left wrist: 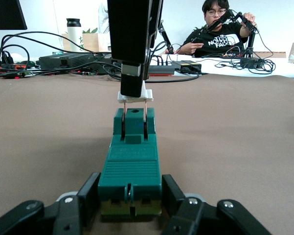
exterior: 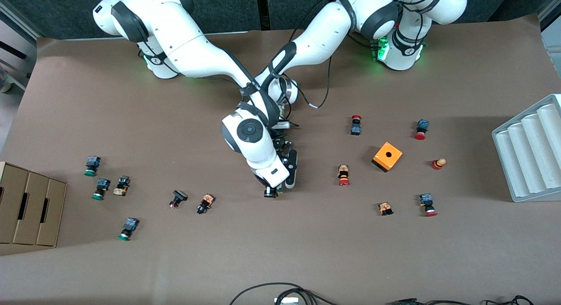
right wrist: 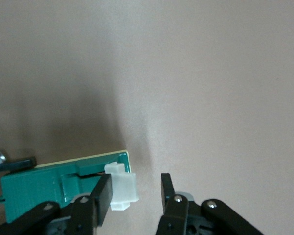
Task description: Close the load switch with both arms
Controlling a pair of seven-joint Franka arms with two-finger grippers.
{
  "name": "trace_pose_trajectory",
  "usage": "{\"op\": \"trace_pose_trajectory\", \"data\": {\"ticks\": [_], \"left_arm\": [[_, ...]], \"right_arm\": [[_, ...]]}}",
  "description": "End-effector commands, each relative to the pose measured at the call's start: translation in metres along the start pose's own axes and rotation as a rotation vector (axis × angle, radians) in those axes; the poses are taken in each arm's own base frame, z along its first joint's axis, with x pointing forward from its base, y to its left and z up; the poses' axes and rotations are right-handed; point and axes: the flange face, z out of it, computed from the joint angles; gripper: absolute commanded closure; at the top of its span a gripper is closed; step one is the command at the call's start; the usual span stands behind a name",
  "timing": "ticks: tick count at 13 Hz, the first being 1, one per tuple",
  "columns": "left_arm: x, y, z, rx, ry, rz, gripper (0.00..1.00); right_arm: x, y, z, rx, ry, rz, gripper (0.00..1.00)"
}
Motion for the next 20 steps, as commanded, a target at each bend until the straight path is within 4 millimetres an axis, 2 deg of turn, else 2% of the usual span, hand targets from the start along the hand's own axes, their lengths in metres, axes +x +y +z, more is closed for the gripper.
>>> {"op": "trace_pose_trajectory", "data": {"ticks": [1, 9, 20], "left_arm": [[-0.02, -0.007, 0.004, -0.009, -0.079, -0.012, 0.42], [-0.02, -0.008, 0.004, -0.008, -0.079, -0.011, 0.42], [-0.019, -0.007, 0.004, -0.009, -0.079, -0.012, 0.42]], "right_arm": [[0.002, 0.006, 0.01, -0.022, 0.004, -0.02, 0.52], [0.006, 0.008, 0.015, -0.028, 0.009, -0.021, 0.52], [0.0, 0.015, 0.02, -0.028, 0.006, -0.005, 0.52]]}}
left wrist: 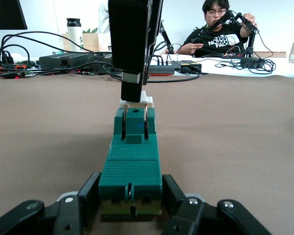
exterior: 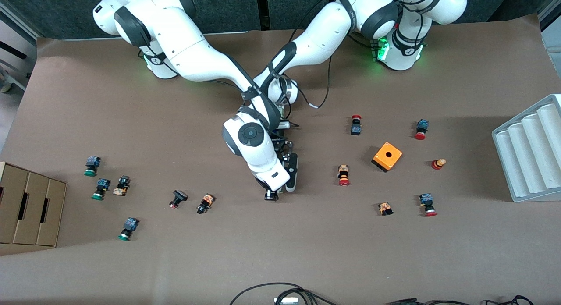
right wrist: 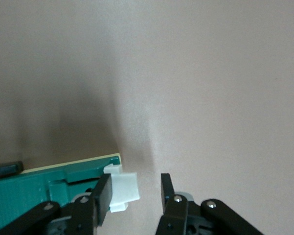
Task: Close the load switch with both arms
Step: 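Open the right gripper and draw the right arm back from the handle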
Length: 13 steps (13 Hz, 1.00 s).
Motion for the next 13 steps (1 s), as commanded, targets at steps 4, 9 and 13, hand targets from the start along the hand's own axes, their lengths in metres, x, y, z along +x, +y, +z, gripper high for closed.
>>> {"op": "trace_pose_trajectory", "data": {"ticks": [4, 9, 13], "left_arm": [[-0.019, -0.007, 0.004, -0.009, -0.078, -0.012, 0.42], [-0.019, -0.007, 0.005, -0.007, -0.079, -0.014, 0.42], [-0.019, -0.008, 0.005, -0.007, -0.08, -0.013, 0.42]], "right_arm": [[-0.004, 0.008, 0.016, -0.015, 0.001, -0.007, 0.52], [-0.001, 0.01, 0.01, -0.022, 0.012, 0.005, 0.51], [0.001, 0.015, -0.017, 0.023, 0.05, 0.086, 0.0]]}}
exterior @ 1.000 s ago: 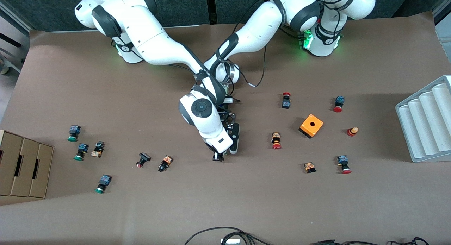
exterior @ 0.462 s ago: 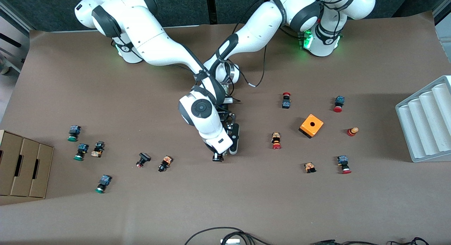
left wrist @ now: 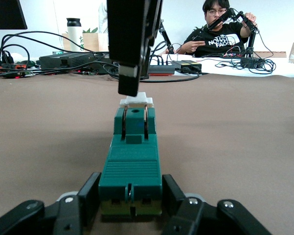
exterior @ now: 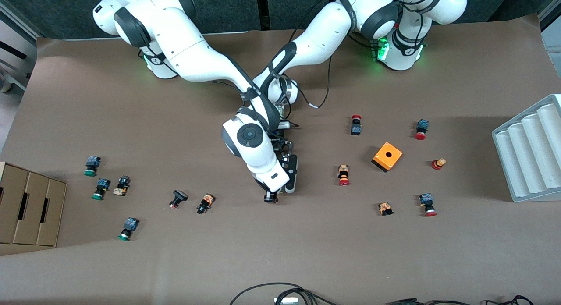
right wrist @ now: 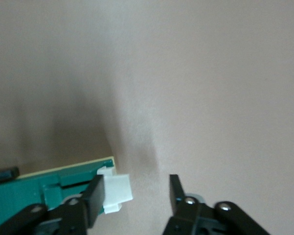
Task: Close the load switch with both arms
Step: 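Open the right gripper and draw the right arm back from the handle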
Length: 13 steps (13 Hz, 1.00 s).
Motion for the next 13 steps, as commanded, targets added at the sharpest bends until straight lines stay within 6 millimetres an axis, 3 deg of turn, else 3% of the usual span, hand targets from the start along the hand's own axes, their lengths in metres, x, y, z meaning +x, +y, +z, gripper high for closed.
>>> {"op": "trace_pose_trajectory", "data": {"ticks": [1, 5, 7, 9, 10, 11, 13], "left_arm": [[-0.019, -0.007, 0.005, -0.007, -0.078, -0.014, 0.42], [-0.018, -0.007, 0.005, -0.007, -0.078, -0.01, 0.43], [-0.017, -0.007, 0.005, -0.006, -0.078, -0.014, 0.42], [-0.01, -0.003, 0.006, 0.023, -0.094, -0.04, 0.3], [-0.007, 0.0, 0.006, 0.026, -0.097, -0.051, 0.0], [-0.006, 0.001, 0.006, 0.026, -0.096, -0.053, 0.0], [-0.005, 0.001, 0.007, 0.026, -0.097, -0.053, 0.0]], "right_arm": [[0.004, 0.007, -0.021, 0.033, 0.017, 0.044, 0.0], [0.01, 0.016, -0.062, 0.029, 0.034, 0.06, 0.0], [0.01, 0.026, -0.095, 0.023, 0.046, 0.168, 0.0], [-0.001, 0.036, -0.125, 0.052, 0.015, 0.283, 0.0], [-0.012, 0.046, -0.142, 0.062, 0.002, 0.335, 0.0], [-0.024, 0.057, -0.16, 0.074, -0.018, 0.406, 0.0], [-0.07, 0.093, -0.186, 0.081, -0.052, 0.559, 0.0]]}}
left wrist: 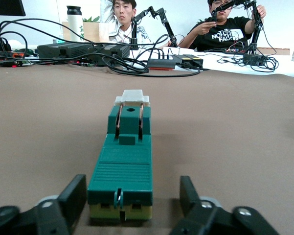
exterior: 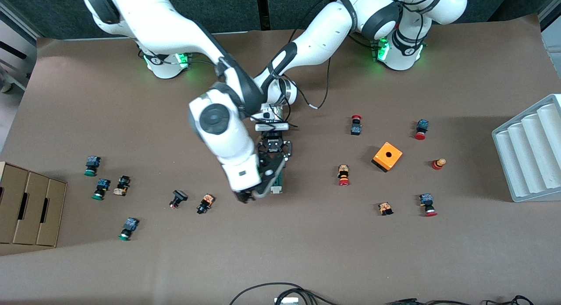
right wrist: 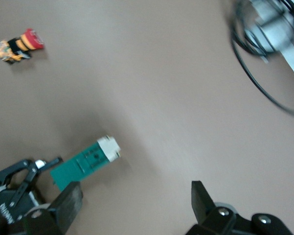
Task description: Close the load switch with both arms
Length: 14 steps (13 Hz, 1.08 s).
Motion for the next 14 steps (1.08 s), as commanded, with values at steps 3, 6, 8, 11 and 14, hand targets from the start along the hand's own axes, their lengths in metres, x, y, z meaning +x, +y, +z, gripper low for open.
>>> {"op": "trace_pose_trajectory", "data": {"ticks": [3, 6, 8, 11, 14], "left_arm": [[0.003, 0.001, -0.002, 0.035, -0.091, 0.01, 0.0], [0.04, 0.011, -0.004, 0.103, -0.186, 0.055, 0.0], [0.051, 0.014, -0.007, 0.096, -0.213, 0.112, 0.0], [0.077, 0.017, -0.005, 0.137, -0.273, 0.13, 0.0], [0.106, 0.024, -0.012, 0.165, -0.367, 0.177, 0.0]], "right_arm": [[-0.05, 0.088, -0.058, -0.005, 0.013, 0.203, 0.0], [-0.088, 0.138, -0.082, -0.018, 0.013, 0.29, 0.0], [-0.109, 0.163, -0.086, -0.004, 0.005, 0.345, 0.0], [-0.147, 0.191, -0.098, 0.103, 0.017, 0.485, 0.0], [-0.18, 0.199, -0.108, 0.175, -0.084, 0.662, 0.0]]}}
